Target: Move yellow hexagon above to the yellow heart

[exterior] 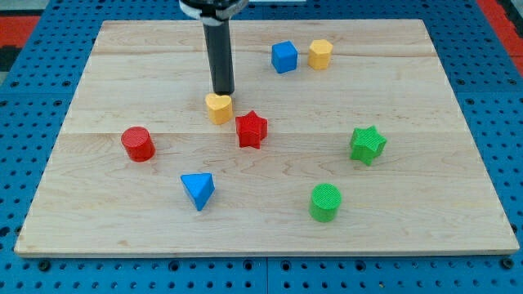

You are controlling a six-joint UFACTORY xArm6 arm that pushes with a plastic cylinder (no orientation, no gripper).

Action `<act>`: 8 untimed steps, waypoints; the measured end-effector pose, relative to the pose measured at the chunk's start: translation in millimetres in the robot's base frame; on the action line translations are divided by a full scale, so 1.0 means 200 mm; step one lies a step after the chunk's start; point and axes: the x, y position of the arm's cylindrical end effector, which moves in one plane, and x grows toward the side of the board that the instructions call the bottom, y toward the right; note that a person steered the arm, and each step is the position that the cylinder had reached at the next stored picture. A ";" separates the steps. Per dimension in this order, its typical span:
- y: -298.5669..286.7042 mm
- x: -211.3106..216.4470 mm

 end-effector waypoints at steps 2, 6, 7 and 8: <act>-0.04 -0.34; 0.46 -0.17; 0.42 0.00; 0.66 0.02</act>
